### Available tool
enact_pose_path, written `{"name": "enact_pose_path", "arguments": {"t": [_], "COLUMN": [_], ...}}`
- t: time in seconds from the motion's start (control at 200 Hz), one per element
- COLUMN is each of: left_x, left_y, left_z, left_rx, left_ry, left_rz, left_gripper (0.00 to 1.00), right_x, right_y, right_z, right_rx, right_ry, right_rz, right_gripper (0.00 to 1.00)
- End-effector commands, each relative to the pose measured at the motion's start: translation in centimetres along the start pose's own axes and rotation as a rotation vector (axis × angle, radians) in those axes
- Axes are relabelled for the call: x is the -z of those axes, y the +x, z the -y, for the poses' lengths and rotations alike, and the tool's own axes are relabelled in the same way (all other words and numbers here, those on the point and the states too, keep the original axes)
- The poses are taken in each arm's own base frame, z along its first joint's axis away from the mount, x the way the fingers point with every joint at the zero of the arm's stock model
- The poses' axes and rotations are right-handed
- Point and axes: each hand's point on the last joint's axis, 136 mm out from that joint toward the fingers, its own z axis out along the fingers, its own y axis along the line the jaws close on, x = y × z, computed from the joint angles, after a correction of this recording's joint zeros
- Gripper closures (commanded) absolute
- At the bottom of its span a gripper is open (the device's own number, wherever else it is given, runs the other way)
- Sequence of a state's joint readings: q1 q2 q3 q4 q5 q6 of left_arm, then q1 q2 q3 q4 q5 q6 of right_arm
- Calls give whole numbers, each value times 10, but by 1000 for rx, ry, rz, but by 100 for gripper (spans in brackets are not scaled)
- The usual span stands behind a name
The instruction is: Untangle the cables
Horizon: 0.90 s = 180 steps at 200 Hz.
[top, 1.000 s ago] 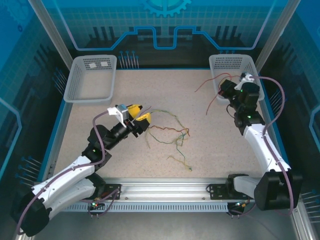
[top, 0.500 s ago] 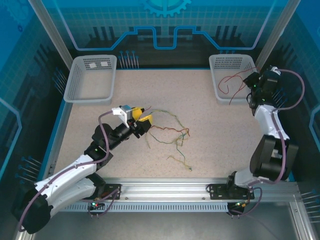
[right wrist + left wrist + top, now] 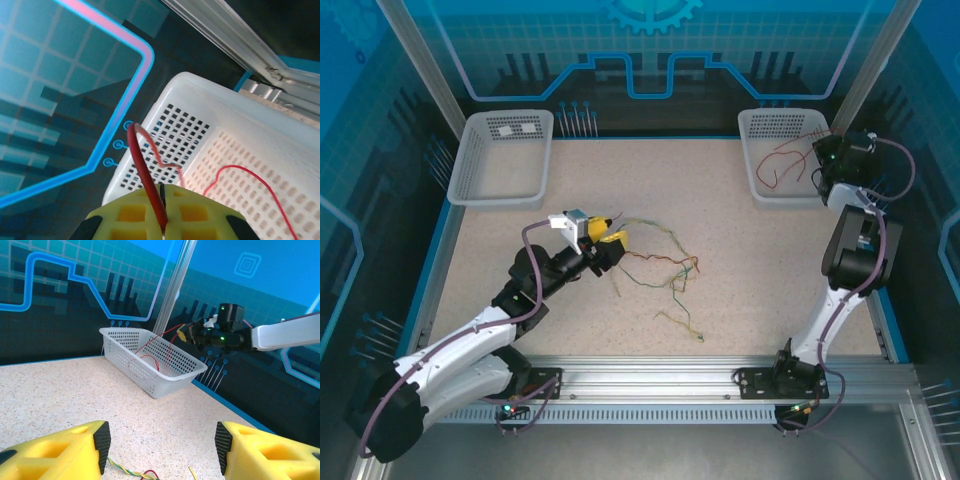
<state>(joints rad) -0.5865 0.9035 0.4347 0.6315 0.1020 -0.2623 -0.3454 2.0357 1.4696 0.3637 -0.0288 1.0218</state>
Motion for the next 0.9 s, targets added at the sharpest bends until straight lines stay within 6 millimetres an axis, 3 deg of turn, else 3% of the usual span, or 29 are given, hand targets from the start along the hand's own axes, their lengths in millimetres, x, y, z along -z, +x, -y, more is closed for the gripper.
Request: {"name": "enact_pose_path", "arguments": {"t": [0.0,0.065,0.15,0.225,0.335,0.425,0.485,0.555,0.655,0.765,0.896], "left_x": [-2,-3,-4,-3,-3,-2,-2,-2,-2,-3,-5], "left_y": [-11,-11,-11,-10,-8,-8,-8,-7,-7,-6,-5], "left_z": [7,7,9,9,6,8,8,7,7,6,2], "left_rx": [-1,1,4,7,8,12,13,14,16,13,17], "left_ry": [26,23,36,34,26,32,33,29,29,25,6], "left_rz": [20,20,12,14,12,14,15,12,14,7,7], "left_gripper": [40,40,40,40,40,40,40,40,40,40,40], "right_x": [-16,-27,-41,-47,-44,-39,-33,-21,15,67,109], "right_y": [-4,2,12,23,32,42,49,56,52,43,47], "right_z": [3,16,19,11,3,-8,-10,-4,-10,-11,-11], "right_rx": [-112,-125,-115,-88,-31,5,18,30,158,277,299], "right_ry": [65,140,175,146,154,112,108,159,247,407,412], "right_rz": [-28,-58,-132,-184,-224,-259,-294,-331,-310,-229,-247], "right_gripper": [100,100,100,87,80,86,82,72,62,24,22]}}
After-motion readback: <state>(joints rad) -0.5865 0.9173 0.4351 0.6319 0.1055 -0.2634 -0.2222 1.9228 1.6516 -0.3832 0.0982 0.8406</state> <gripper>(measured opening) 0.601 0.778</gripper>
